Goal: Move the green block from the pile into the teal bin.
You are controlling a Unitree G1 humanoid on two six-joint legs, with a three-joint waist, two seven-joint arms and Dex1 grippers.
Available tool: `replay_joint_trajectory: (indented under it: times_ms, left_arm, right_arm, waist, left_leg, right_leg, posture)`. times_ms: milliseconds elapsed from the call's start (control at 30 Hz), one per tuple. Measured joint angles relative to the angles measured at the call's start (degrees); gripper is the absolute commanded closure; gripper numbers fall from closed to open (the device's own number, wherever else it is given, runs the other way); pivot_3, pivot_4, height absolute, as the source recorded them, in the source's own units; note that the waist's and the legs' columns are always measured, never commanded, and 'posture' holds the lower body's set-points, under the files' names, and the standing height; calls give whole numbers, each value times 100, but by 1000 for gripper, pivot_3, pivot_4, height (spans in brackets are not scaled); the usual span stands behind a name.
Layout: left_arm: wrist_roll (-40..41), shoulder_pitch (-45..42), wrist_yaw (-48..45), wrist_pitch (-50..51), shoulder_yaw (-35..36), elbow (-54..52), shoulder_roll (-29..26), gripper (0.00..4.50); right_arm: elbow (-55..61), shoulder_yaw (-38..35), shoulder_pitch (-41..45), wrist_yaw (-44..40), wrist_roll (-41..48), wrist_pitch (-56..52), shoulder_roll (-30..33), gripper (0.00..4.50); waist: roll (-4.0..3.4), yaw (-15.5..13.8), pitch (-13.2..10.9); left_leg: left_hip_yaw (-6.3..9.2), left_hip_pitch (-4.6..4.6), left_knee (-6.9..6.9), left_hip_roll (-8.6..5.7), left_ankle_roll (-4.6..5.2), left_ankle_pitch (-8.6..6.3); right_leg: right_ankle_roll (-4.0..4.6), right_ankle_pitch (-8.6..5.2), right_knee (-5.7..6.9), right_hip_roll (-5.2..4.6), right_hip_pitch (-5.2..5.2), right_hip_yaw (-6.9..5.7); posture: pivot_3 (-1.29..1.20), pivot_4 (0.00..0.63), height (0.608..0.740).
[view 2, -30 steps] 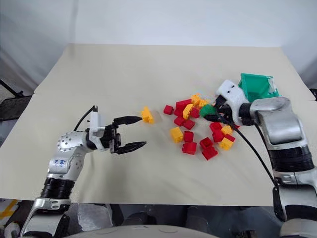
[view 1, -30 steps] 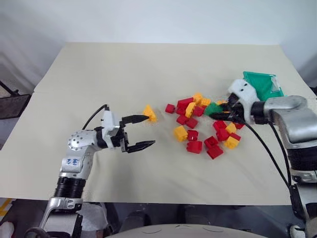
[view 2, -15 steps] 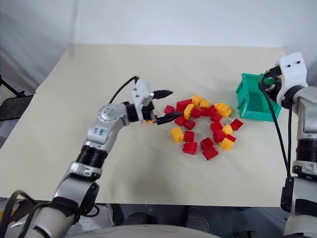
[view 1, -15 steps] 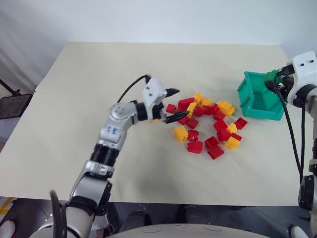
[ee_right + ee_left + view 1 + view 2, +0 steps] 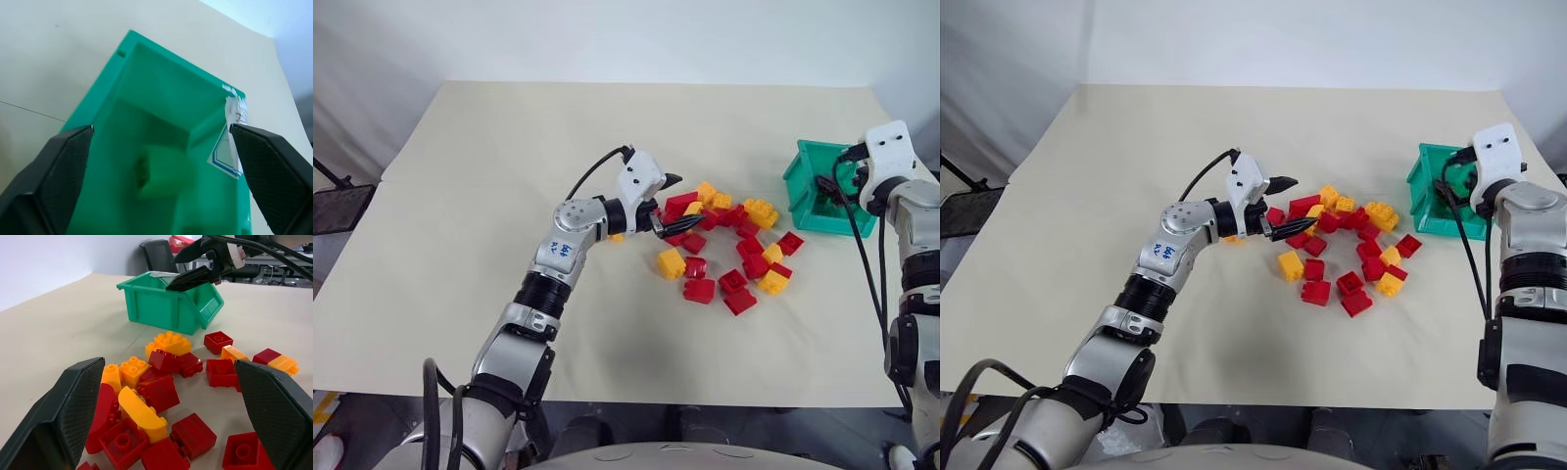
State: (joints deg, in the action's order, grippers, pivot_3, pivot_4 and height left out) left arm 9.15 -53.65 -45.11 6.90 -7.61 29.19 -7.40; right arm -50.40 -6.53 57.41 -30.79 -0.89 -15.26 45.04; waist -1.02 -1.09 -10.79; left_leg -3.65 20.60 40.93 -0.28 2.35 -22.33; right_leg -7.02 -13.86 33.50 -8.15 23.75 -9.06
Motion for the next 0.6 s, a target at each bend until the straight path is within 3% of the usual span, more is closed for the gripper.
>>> replay_joint_trajectory:
  times_ms: [100, 200, 333, 433, 600]
  left_arm:
    - [469, 240, -486, 55, 175, -541, -82, 0]
    - [869, 664, -958, 258, 357, -1180, -552, 0]
    - [1123, 1229, -1317, 401, 697, -1690, -1325, 0]
    - [1338, 1919, -1573, 805, 1112, -2019, -2306, 0]
    - [1711, 2627, -1898, 1134, 1650, -2201, -2997, 0]
  right_arm:
    - [812, -70, -259, -470, 265, -226, 29, 17]
    - [2030, -183, -812, -1265, 827, -698, 211, 17]
    - [3271, -554, -1630, -2173, 1670, -1216, 421, 17]
    - [4235, -950, -2732, -3377, 2588, -1271, 628, 17]
    - [4393, -959, -3746, -4435, 2796, -916, 1031, 17]
  waist:
    - [-2, 11, -1]
    - [-3, 10, -1]
    - [-3, -30, -2]
    - [-3, -27, -2]
    - [-5, -60, -3]
  left_leg:
    - [3, 1, -1, 4, 0, 0]
    - [7, 1, 0, 6, -1, 0]
    - [12, 2, 13, 2, 0, 0]
    - [34, -6, 4, 6, -3, -2]
    - [60, -11, 24, -9, 4, -3]
  right_leg:
    - [0, 0, -1, 1, 4, 0]
    - [0, 0, 0, 4, 4, -1]
    - [-1, 1, 1, 2, -1, 1]
    - [-1, 1, -2, 7, -4, 1]
    - [-12, 7, -4, -8, -24, 4]
  posture:
    - [0, 150, 740]
    - [0, 150, 740]
    - [0, 150, 740]
    - [0, 150, 740]
    - [0, 150, 740]
